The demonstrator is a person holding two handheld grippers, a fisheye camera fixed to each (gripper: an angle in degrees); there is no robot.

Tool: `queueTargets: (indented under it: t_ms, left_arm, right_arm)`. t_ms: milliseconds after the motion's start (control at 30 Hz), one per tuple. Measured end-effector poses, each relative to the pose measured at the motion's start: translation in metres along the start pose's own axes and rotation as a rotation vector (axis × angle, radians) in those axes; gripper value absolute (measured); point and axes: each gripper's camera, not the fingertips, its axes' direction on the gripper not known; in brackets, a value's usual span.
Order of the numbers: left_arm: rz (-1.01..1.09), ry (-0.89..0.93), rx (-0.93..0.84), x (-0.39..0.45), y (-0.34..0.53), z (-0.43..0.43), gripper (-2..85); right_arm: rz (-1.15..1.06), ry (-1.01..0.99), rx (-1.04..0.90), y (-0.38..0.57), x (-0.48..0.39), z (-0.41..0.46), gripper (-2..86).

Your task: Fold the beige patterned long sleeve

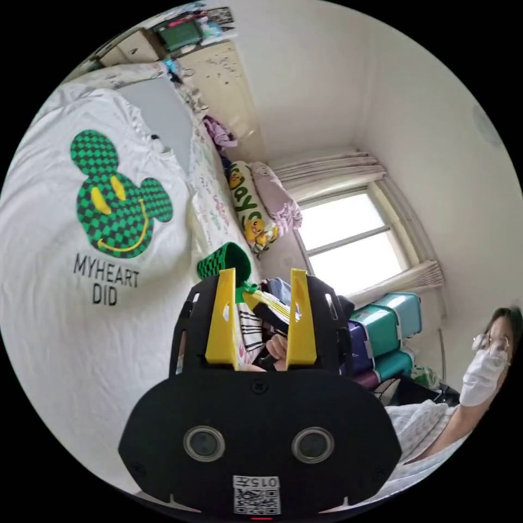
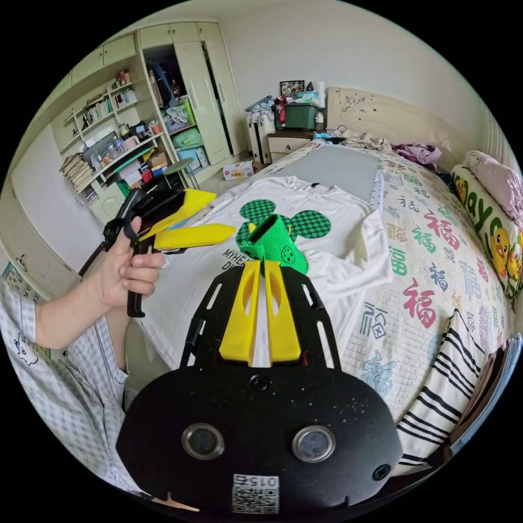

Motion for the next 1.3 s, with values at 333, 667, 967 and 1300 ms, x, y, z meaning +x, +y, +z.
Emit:
queueTargets:
  t_ms: [333, 667, 967, 1300]
  left_arm:
    - [-0.13, -0.064, -0.002, -0.155, -0.018, -0.065, -0.2]
    - [-0.091, -0.162, 0.157, -0.221, 0.012, -0.161, -0.7]
    - [-0.112, -0.256, 0.159, -0.266, 0.024, -0.191, 10.4]
    - [-0.211, -0.169, -0.045, -0.353, -0.03, -0.114, 3.6]
  right_arm:
    - [-0.13, 0.104, -0.074, -0.077, -0.068, -0.011, 0.3]
    - [-0.154, 0.026, -0.062, -0.128, -0.093, -0.016, 0.3]
    - [-0.154, -0.018, -0.088, -0.139, -0.106, 0.02, 0.4]
    - [-0.053, -0.272, -0.068, -0.121, -0.043, 0.101, 0.4]
